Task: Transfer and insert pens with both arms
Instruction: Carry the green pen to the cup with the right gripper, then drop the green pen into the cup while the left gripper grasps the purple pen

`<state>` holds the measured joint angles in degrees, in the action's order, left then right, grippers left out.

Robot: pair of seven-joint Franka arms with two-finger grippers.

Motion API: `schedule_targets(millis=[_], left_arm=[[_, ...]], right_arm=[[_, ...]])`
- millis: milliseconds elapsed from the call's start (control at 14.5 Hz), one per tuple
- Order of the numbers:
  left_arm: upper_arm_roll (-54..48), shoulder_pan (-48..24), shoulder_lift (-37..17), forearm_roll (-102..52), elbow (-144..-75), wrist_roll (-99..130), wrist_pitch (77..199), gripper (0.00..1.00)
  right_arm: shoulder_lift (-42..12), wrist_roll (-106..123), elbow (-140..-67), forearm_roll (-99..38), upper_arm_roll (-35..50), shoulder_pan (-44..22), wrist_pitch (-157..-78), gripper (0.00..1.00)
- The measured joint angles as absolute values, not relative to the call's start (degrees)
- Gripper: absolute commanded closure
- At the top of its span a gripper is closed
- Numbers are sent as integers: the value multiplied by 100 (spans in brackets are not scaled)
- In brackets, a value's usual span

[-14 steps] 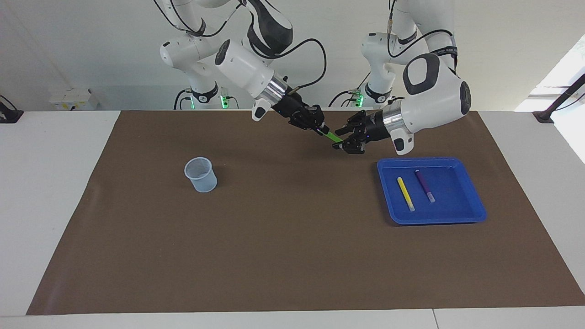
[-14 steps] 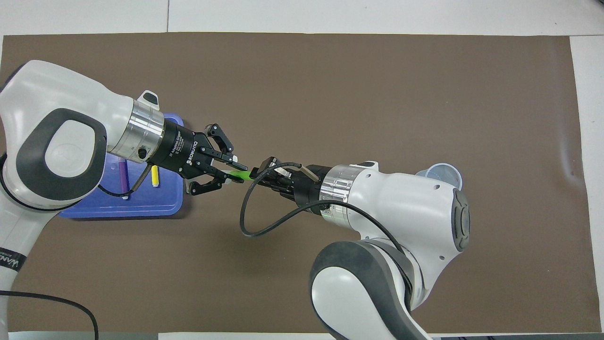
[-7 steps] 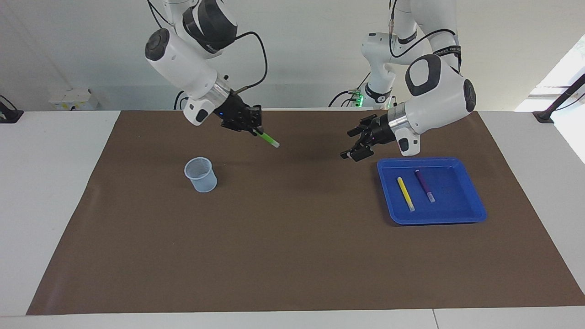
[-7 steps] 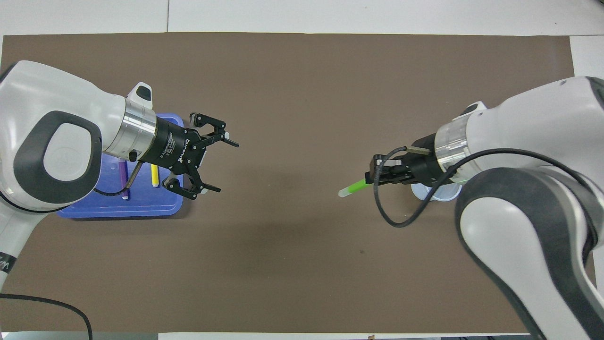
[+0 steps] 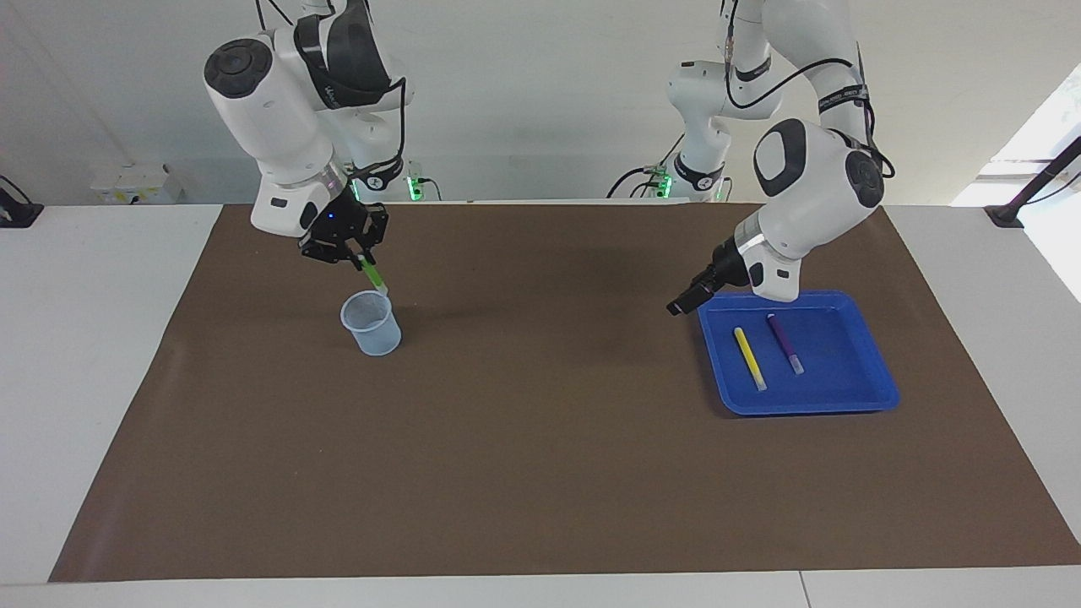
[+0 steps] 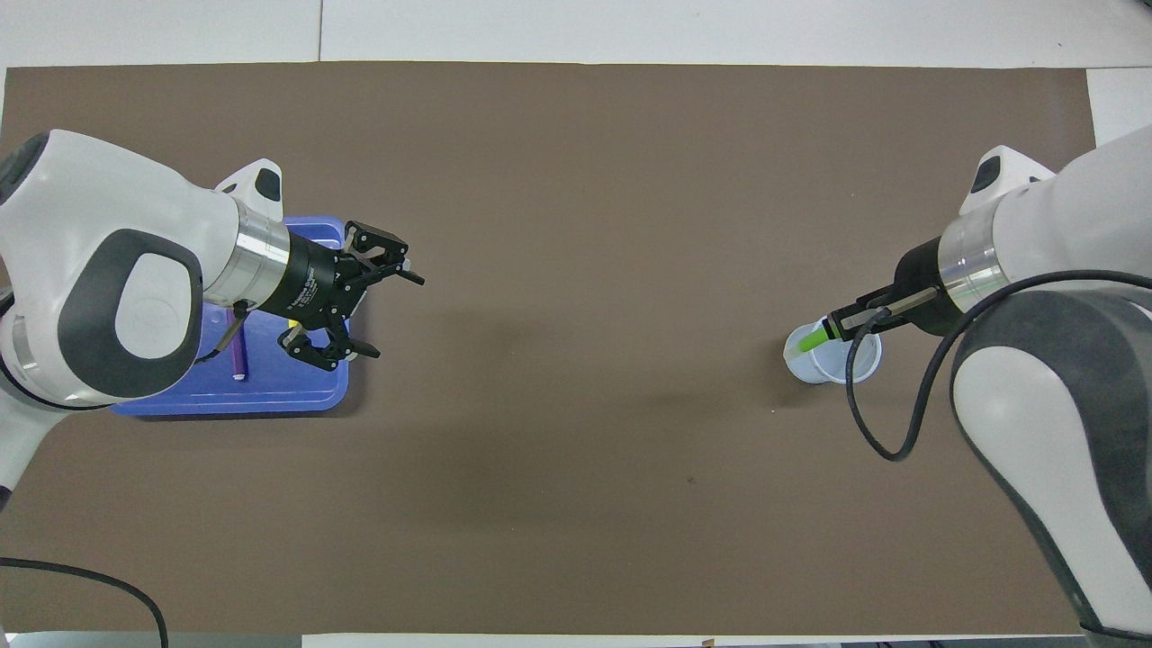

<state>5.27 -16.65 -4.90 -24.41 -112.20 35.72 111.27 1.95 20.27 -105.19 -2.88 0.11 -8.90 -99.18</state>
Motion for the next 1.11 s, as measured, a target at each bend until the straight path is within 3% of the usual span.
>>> schedule_targets(millis=[415,1106], left_arm=[[556,-734,-588,-1542,-12040,854,12400,0],[549,-528,-1233,-260,-12107,-530,13546,2]], right_arm=[[165,2152,-11119,58,49,-939,-10721,100],[155,2204,-12138,201,17,-883,-11691,100]])
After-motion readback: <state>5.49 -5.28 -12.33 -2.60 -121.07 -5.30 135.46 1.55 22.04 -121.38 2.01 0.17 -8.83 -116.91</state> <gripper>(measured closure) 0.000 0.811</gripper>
